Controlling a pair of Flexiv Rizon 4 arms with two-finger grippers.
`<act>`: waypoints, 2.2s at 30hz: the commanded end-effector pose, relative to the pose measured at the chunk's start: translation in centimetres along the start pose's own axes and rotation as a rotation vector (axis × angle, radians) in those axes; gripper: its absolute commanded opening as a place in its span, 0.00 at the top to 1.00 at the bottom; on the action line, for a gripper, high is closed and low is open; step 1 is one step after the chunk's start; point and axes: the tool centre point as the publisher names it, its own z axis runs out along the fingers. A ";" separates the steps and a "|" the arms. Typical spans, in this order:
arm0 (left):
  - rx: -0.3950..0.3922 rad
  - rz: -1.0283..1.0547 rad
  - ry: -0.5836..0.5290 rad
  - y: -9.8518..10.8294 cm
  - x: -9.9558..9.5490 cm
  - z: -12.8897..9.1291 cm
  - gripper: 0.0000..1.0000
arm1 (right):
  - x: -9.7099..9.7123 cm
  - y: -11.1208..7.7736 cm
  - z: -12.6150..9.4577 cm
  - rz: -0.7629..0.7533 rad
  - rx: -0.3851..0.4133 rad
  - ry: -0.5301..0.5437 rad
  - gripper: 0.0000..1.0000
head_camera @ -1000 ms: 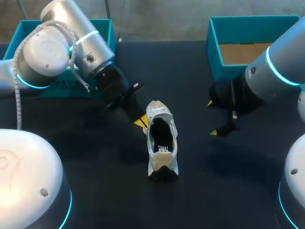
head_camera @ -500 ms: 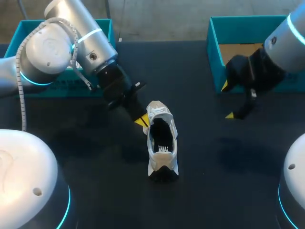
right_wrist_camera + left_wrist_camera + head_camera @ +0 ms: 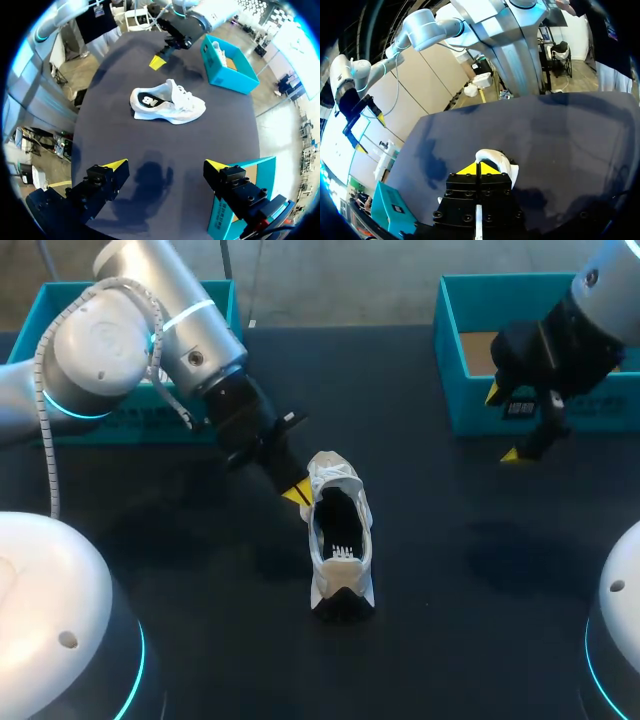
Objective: Take the shoe out of the shoebox, open the shoe tongue, remove and reinsert the insole, then place the shoe into the shoebox
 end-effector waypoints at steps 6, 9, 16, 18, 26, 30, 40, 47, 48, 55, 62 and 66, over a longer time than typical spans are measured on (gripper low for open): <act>0.006 0.000 0.082 -0.2 -0.5 -0.1 1.00 | -0.3 -0.5 -1.6 -0.004 0.018 0.006 0.00; 0.007 -0.011 0.121 -0.4 -0.5 -0.4 1.00 | -0.3 -0.5 -1.6 -0.004 0.018 0.006 0.00; 0.009 -0.032 0.196 0.0 -0.1 -0.8 1.00 | -0.3 -0.5 -1.6 -0.004 0.018 0.006 0.00; 0.009 -0.034 0.226 0.1 0.0 -0.7 1.00 | -0.3 -0.5 -1.6 -0.004 0.018 0.006 0.00; -0.007 -0.037 0.343 0.7 0.6 0.2 1.00 | -0.3 -0.5 -1.6 -0.004 0.018 0.006 0.00; -0.026 -0.023 0.362 0.9 0.5 0.7 1.00 | -0.3 -0.5 -1.6 -0.004 0.018 0.006 0.00; -0.105 0.029 0.464 2.7 -0.8 3.0 1.00 | -0.3 -0.5 -1.6 -0.004 0.018 0.006 0.00; -0.128 0.053 0.512 3.7 -0.9 5.1 1.00 | -0.3 -0.5 -1.6 -0.004 0.018 0.006 0.00; -0.132 0.052 0.529 3.9 -0.8 5.4 1.00 | -0.3 -0.5 -1.6 -0.004 0.018 0.006 0.00; -0.174 0.054 0.544 5.0 0.6 7.0 1.00 | -0.3 -0.5 -1.6 -0.004 0.018 0.006 0.00; -0.220 0.053 0.531 5.5 1.2 8.1 1.00 | -0.3 -0.5 -1.6 -0.004 0.018 0.006 0.00; -0.268 0.049 0.527 6.0 1.9 8.6 1.00 | -0.3 -0.5 -1.6 -0.004 0.018 0.006 0.00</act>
